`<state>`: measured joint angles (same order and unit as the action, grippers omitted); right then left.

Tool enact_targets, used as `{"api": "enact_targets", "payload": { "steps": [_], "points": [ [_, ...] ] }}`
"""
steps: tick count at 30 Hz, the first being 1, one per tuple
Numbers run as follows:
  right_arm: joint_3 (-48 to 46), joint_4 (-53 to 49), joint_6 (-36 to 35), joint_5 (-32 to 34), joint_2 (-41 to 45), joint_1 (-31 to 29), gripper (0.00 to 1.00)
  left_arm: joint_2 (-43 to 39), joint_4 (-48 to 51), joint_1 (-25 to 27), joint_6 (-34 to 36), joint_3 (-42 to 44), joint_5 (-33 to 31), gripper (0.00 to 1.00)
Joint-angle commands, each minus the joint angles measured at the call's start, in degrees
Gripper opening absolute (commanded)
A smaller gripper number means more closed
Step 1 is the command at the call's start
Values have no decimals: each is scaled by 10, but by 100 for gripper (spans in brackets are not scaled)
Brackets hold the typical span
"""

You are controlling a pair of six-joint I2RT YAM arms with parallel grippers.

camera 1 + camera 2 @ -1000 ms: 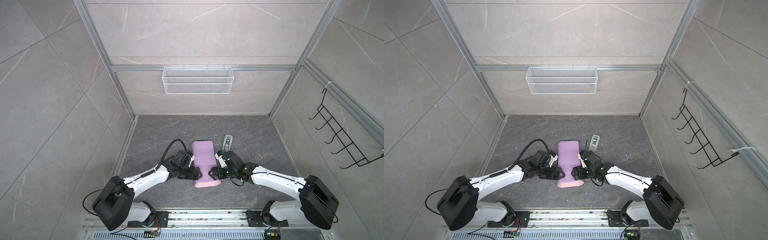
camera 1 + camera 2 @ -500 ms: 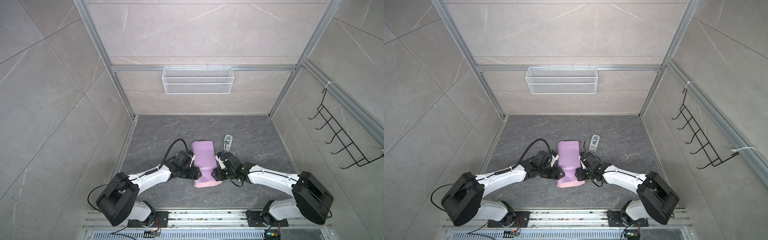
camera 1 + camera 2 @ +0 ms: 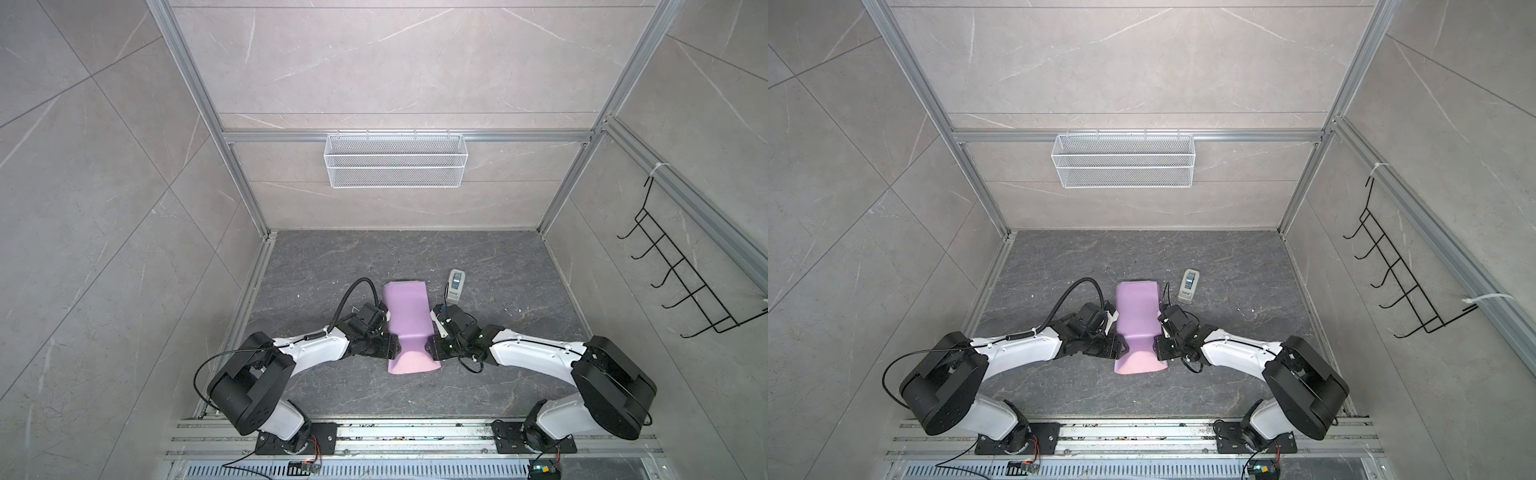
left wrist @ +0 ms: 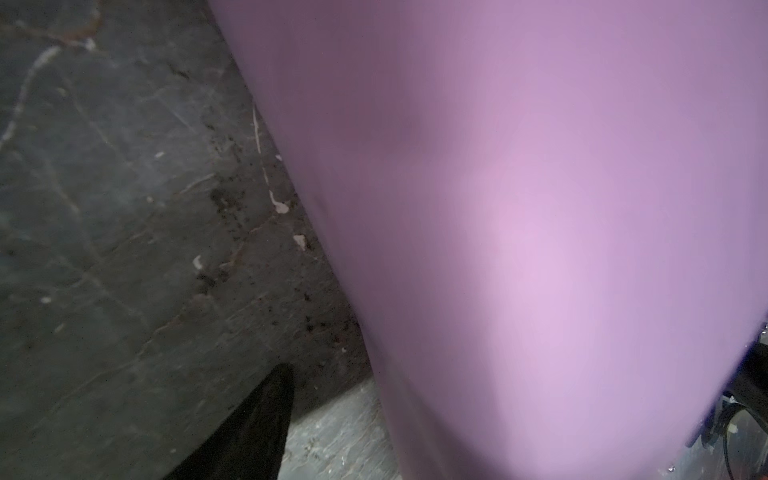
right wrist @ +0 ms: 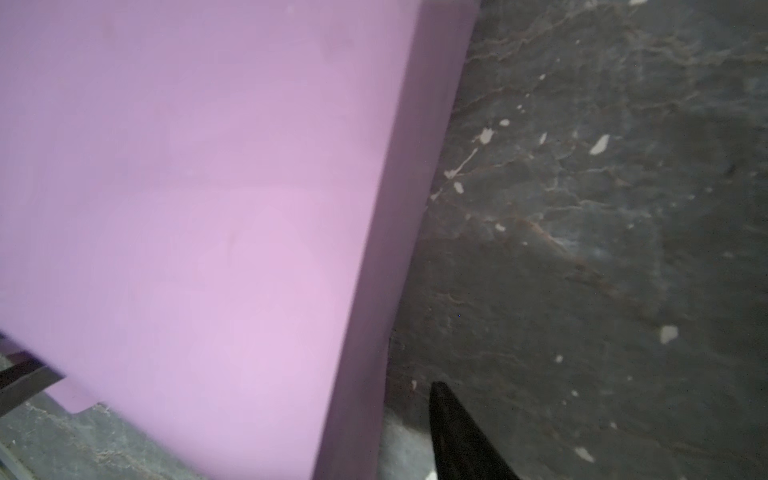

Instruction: Wrap the gift box in paper

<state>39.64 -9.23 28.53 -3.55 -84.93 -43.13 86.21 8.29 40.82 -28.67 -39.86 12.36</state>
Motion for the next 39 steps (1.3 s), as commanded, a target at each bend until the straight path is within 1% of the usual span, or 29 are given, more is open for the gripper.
{"api": "enact_targets", "payload": {
  "steps": [1,6,9,19,25,31,39],
  "points": [
    [0,4,16,24,-8,-4,50,-1,-4,4,-5,3,-12,72],
    [-2,6,18,29,-10,-5,48,-30,7,4,-7,15,-10,72],
    [-2,10,21,31,-14,-6,46,-38,9,4,-7,16,-12,69],
    [5,13,40,43,-26,-13,40,-10,8,14,-18,-6,-46,47],
    [9,16,52,53,-35,-16,37,3,0,30,-37,-12,-88,38],
    [15,12,55,62,-36,-18,35,14,-4,40,-56,-12,-117,32],
    [18,16,62,62,-44,-20,33,22,-11,51,-81,-14,-123,23]
  ]
}}
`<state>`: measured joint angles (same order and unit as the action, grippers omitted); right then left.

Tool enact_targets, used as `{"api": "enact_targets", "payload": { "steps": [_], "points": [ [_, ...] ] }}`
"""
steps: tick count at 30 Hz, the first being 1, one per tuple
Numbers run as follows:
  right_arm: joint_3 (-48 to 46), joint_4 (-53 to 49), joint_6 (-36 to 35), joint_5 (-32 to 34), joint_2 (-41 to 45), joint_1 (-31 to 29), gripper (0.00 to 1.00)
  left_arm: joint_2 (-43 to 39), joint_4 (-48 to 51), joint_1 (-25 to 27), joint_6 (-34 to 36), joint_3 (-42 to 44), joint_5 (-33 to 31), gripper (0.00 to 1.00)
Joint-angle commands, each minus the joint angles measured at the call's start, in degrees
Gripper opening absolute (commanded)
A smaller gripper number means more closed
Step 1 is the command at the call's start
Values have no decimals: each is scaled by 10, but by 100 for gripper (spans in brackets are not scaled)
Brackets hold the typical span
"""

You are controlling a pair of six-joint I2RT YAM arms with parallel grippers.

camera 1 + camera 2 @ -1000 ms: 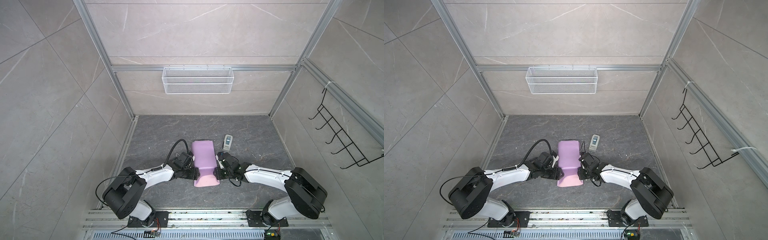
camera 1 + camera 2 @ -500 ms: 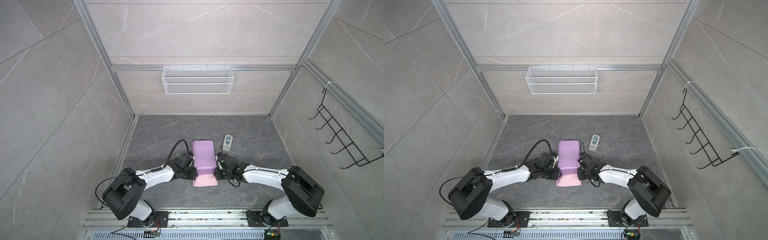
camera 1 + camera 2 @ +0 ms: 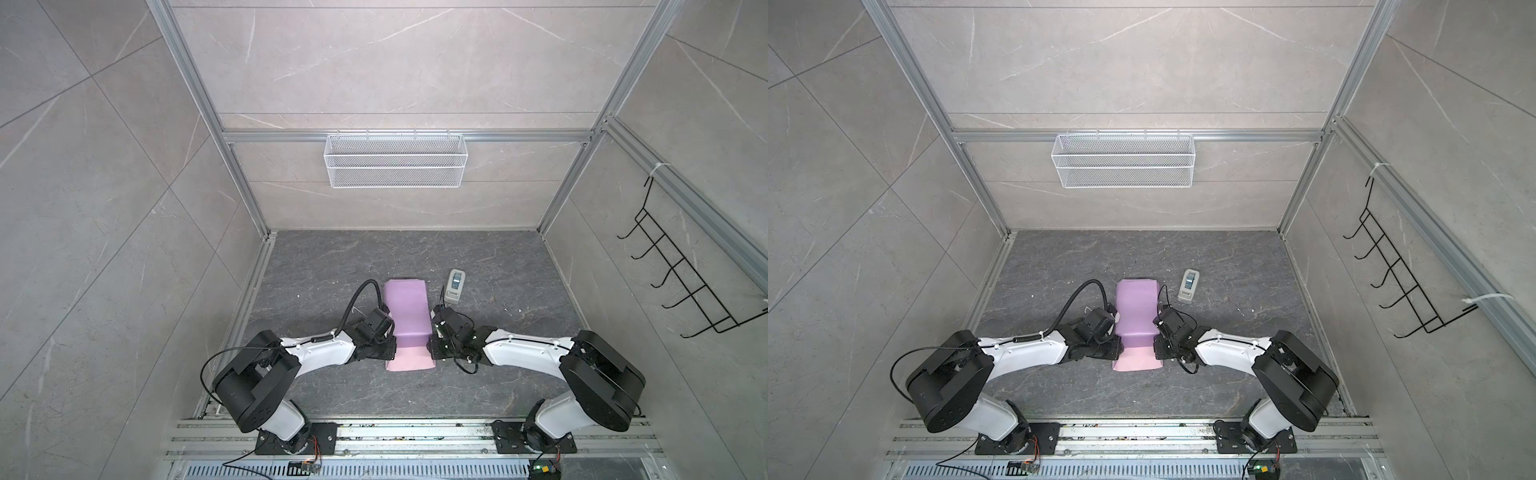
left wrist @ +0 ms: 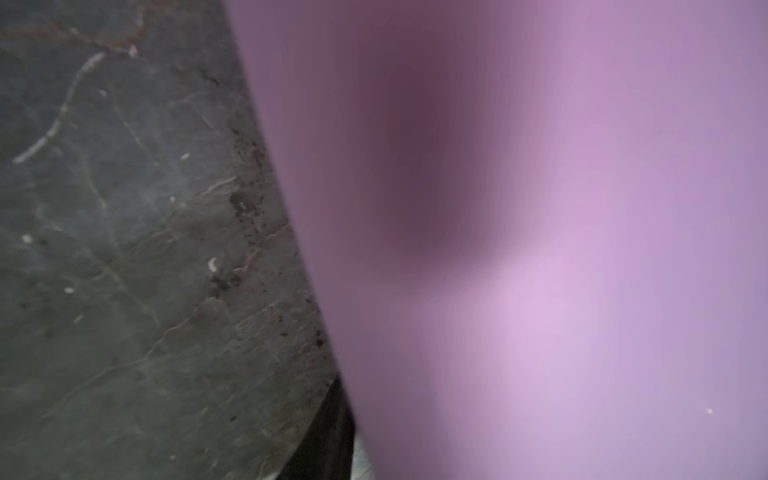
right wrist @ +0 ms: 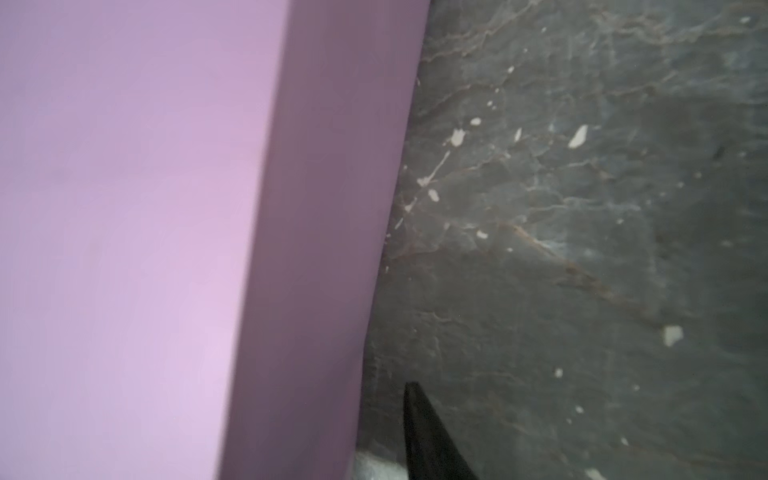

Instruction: Wrap the gift box in paper

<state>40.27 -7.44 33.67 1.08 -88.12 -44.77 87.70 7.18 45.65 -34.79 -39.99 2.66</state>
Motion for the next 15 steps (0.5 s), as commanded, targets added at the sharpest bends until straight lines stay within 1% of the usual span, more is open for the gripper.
{"api": "enact_targets", "payload": {
  "steps": [1,15],
  "points": [
    [13,-2,11,16,-13,-5,32,8,0,4,-23,-12,-26,22],
    [16,-9,21,20,-15,-8,30,21,-1,16,-50,-16,-31,9]
  ]
}}
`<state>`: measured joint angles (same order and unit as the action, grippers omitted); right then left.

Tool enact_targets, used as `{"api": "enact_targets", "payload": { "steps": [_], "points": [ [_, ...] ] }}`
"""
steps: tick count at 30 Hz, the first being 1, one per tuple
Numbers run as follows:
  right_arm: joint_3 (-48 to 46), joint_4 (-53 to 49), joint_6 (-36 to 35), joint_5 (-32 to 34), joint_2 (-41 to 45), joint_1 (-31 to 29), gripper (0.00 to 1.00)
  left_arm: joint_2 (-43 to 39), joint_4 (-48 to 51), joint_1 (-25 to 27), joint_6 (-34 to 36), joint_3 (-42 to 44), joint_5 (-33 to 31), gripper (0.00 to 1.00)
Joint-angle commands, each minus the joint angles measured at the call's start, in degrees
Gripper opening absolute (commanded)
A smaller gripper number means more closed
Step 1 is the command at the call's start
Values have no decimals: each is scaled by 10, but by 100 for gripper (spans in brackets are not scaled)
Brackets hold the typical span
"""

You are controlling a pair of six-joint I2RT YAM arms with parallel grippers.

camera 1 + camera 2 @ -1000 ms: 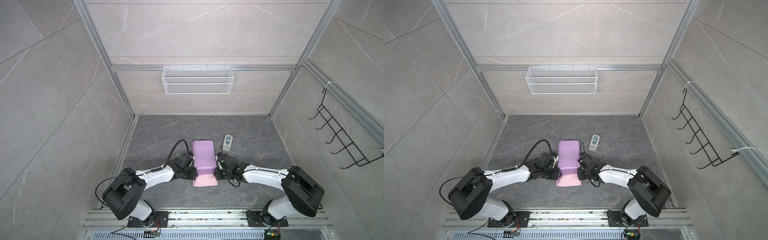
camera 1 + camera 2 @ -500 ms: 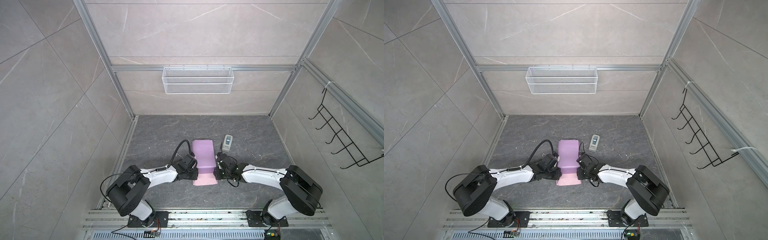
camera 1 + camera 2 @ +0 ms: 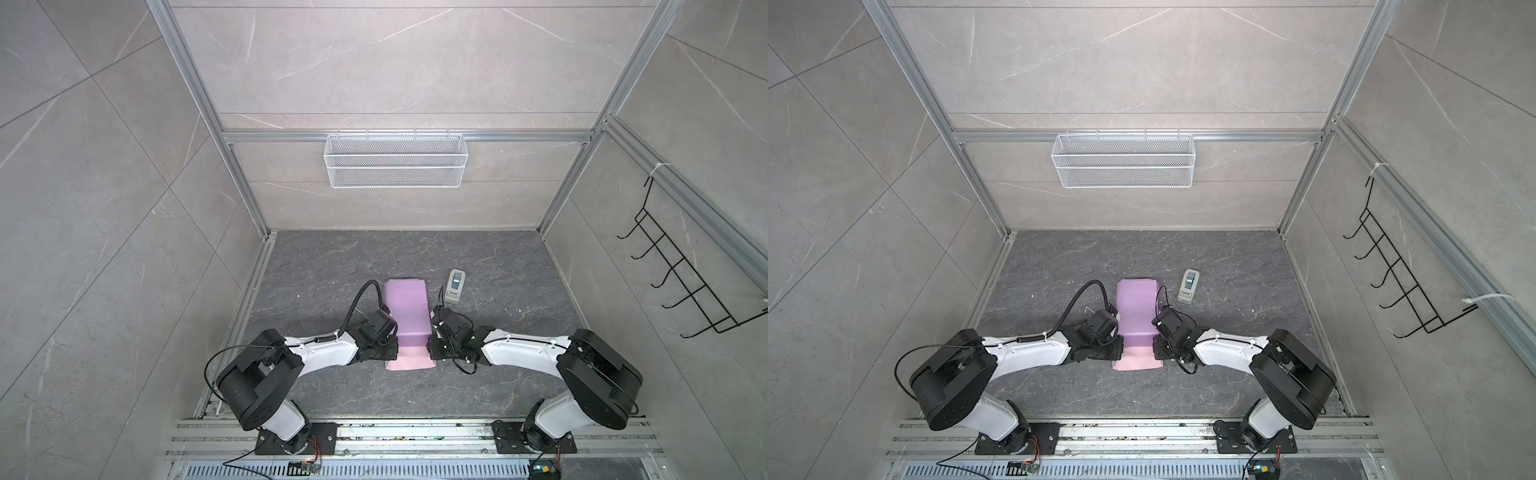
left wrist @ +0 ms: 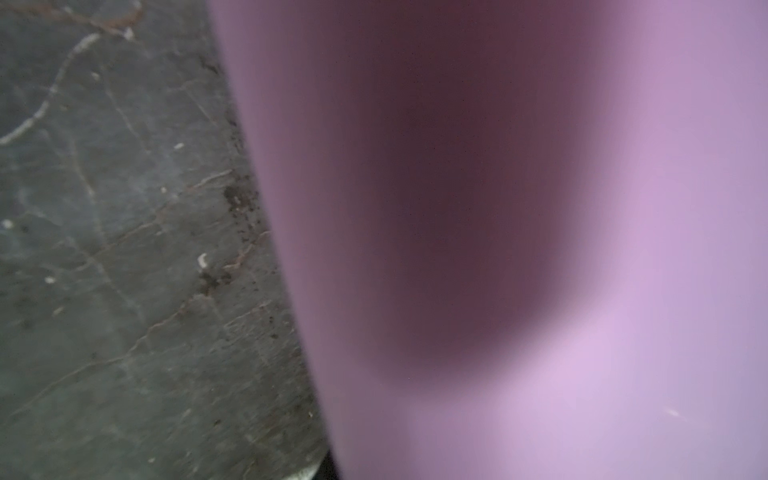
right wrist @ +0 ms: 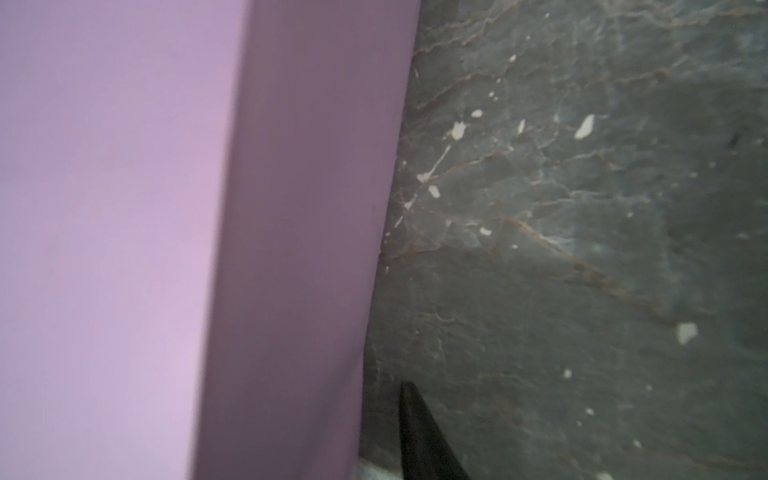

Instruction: Wrap the gift box in paper

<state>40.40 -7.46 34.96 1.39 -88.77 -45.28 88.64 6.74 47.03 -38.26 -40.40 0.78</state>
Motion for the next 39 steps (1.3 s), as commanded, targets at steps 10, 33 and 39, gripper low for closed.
{"api": "enact_targets", "payload": {
  "steps": [10,33,39],
  "points": [
    [18,-6,25,21,-14,-4,26,18,7,7,-21,-14,-13,0],
    [29,-17,58,28,-24,-7,13,22,16,9,-27,-14,-17,0],
    [10,-33,65,21,11,-13,37,22,17,9,-27,-14,-17,0]
  ]
}}
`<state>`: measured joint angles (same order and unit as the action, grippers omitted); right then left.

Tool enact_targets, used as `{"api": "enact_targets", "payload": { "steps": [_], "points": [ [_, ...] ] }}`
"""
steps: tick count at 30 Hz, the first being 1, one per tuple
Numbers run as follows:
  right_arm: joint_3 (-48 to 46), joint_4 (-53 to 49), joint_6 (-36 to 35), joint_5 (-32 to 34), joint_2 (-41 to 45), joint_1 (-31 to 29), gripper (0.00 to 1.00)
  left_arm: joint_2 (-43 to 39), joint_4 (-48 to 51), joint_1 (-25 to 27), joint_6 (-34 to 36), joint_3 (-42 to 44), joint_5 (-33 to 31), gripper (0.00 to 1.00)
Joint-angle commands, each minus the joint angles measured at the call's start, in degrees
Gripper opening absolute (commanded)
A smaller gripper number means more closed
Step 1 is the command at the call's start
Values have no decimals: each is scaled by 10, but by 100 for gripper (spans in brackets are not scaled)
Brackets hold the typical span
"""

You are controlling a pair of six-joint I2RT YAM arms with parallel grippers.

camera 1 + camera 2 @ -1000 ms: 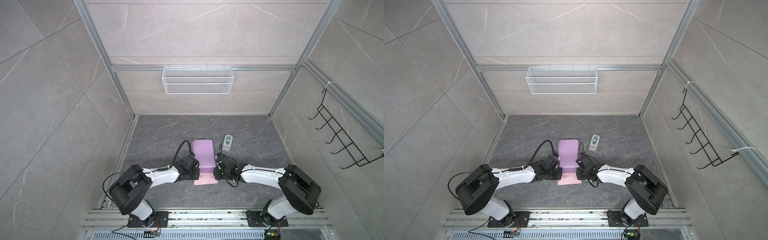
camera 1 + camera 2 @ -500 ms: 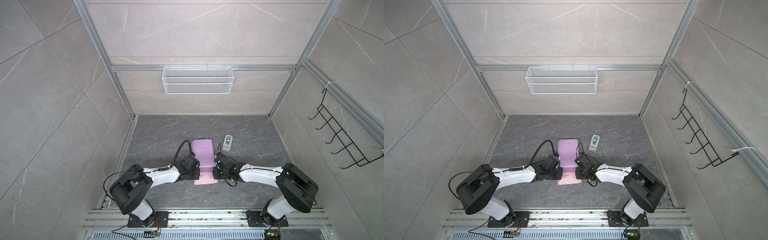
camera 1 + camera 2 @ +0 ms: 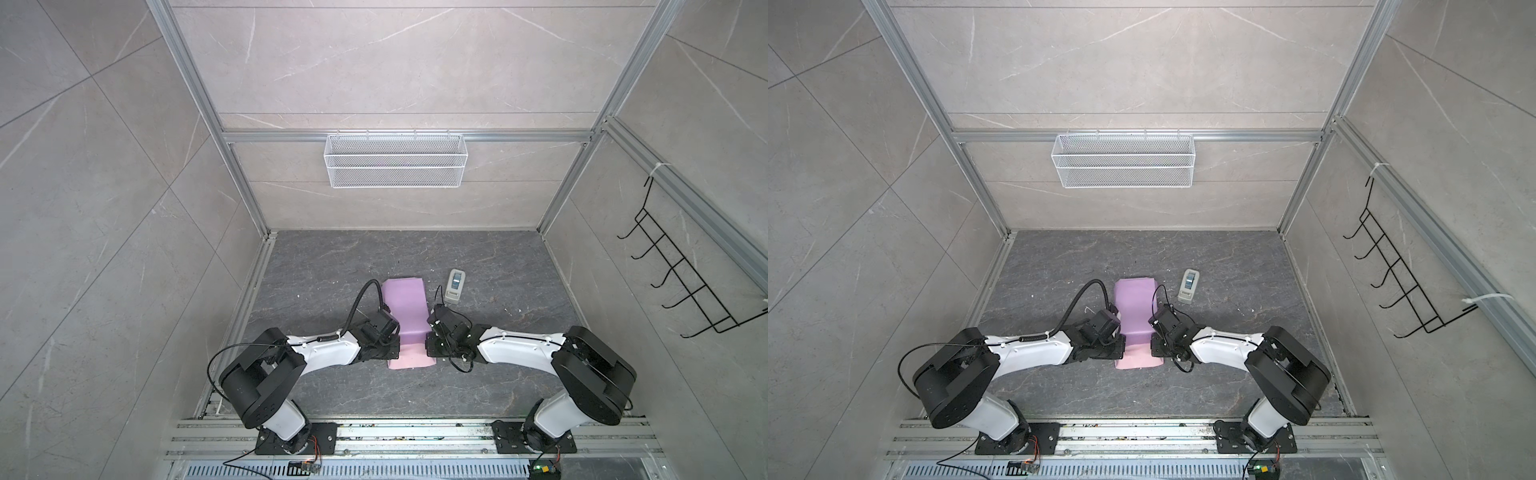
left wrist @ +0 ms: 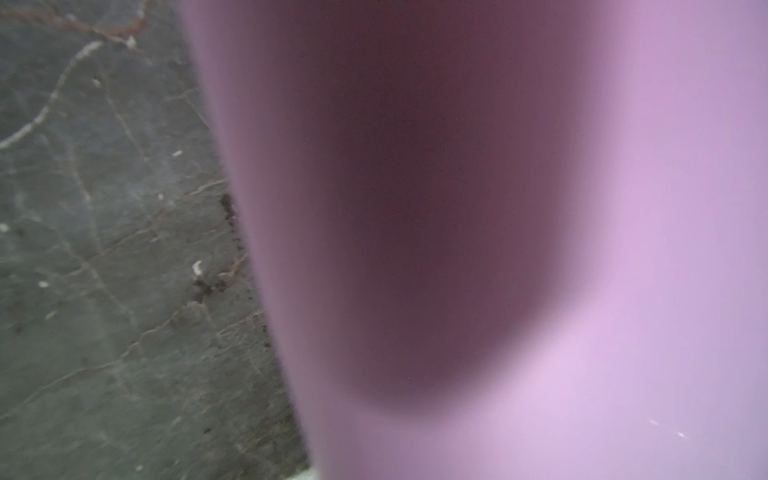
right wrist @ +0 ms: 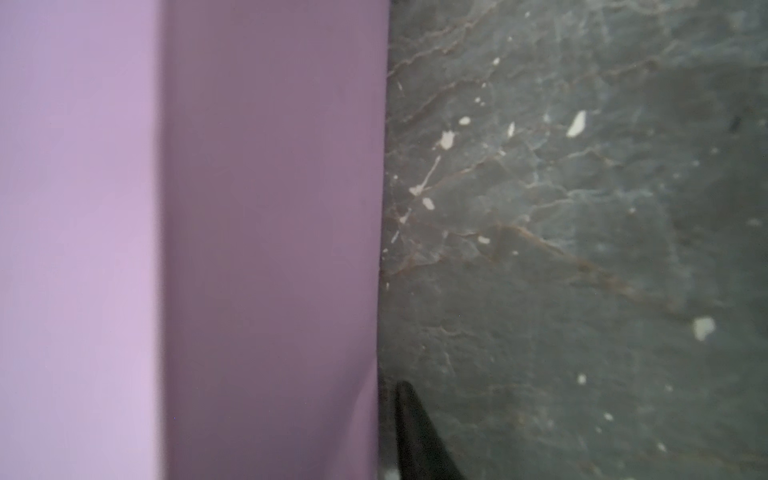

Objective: Wrap the gift box in paper
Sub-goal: 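Hold the folded end pressed with both grippers against the box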

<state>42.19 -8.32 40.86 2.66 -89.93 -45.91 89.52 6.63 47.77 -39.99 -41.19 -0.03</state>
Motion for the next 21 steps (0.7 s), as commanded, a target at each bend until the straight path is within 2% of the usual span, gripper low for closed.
{"api": "enact_targets", "payload": {
  "steps": [1,6,17,21],
  "points": [
    [-11,-25,9,7,28,-10,38,14,17,1,-10,-7,-9,0],
    [-23,-23,24,9,29,-24,36,15,18,1,-10,-6,-9,0],
    [-19,-30,26,34,6,-27,12,13,21,1,-9,-6,-10,0],
    [-12,-29,26,39,-1,-27,8,12,22,1,-9,-6,-12,0]
  ]
}}
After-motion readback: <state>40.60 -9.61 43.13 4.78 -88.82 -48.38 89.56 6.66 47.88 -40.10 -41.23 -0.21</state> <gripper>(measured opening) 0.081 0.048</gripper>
